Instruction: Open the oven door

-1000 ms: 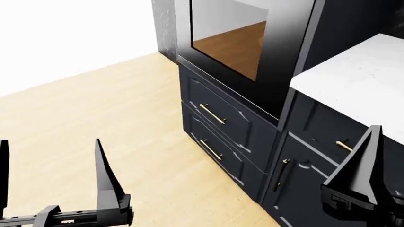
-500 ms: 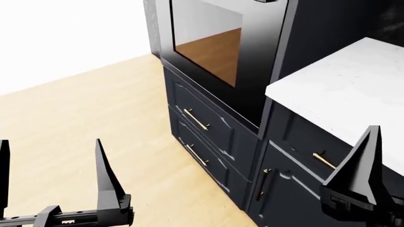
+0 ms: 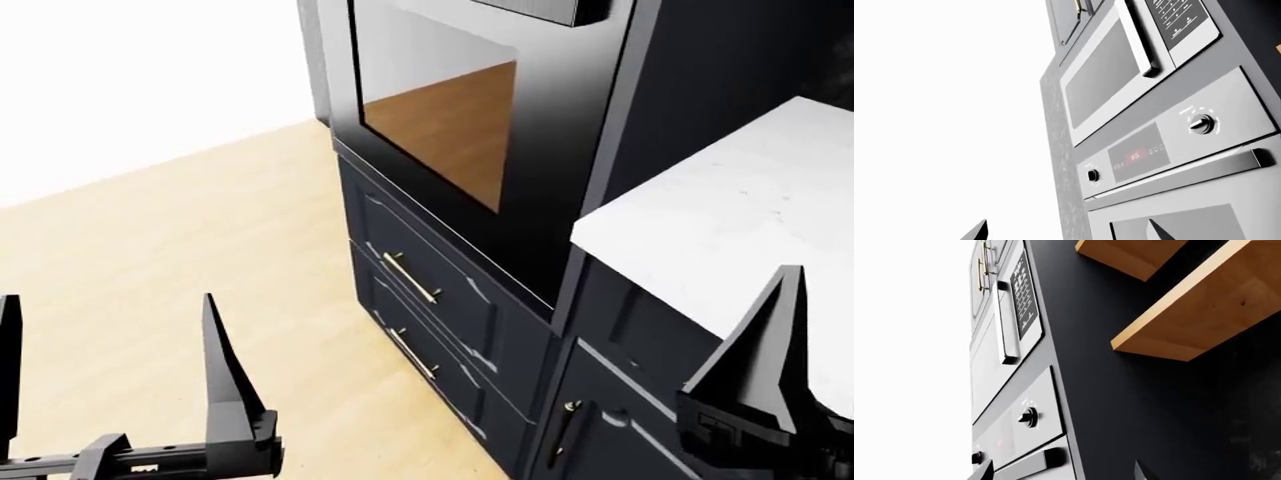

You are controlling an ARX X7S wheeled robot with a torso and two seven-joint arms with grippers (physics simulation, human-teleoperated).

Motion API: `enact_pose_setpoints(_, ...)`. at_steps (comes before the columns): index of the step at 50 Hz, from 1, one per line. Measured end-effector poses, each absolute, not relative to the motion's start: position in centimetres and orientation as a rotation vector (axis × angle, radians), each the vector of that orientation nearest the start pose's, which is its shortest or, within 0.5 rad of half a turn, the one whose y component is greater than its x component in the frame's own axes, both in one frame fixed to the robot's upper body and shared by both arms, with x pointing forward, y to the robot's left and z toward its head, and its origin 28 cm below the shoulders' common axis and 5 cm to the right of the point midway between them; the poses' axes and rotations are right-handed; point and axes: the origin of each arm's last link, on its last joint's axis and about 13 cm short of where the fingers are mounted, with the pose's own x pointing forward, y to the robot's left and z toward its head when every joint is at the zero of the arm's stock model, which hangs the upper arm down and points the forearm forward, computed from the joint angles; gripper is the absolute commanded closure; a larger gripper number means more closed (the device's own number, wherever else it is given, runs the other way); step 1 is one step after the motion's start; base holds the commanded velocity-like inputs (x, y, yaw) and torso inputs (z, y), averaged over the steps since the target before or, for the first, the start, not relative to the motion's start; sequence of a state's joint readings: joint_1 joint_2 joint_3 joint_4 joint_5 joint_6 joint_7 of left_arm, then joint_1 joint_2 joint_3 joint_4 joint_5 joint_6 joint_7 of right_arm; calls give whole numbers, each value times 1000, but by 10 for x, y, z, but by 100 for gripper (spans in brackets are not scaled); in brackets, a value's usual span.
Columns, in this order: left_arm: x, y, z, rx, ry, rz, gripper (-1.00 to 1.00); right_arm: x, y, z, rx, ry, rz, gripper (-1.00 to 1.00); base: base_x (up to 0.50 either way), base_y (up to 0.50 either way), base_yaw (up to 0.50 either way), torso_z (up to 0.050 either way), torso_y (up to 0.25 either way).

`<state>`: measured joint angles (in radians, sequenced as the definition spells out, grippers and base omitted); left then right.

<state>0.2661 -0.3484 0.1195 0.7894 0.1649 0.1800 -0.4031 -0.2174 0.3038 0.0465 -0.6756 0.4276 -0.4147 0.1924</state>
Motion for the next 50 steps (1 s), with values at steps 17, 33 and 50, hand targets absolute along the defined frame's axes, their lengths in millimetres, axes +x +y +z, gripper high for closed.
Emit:
enact_pose_setpoints(17, 136, 221, 143, 237, -757, 106, -100, 148, -138, 150, 246, -821, -23, -100, 337, 93, 0, 0, 0)
enact_pose_setpoints(33, 135, 221, 143, 237, -757, 106, -100, 148, -138, 150, 244, -823, -23, -100, 271, 161, 0, 0, 0)
enact_pose_setpoints(50, 135, 221, 143, 237, -756, 106, -100, 148, -138, 150, 243, -823, -24, -100, 213, 209, 0, 0, 1)
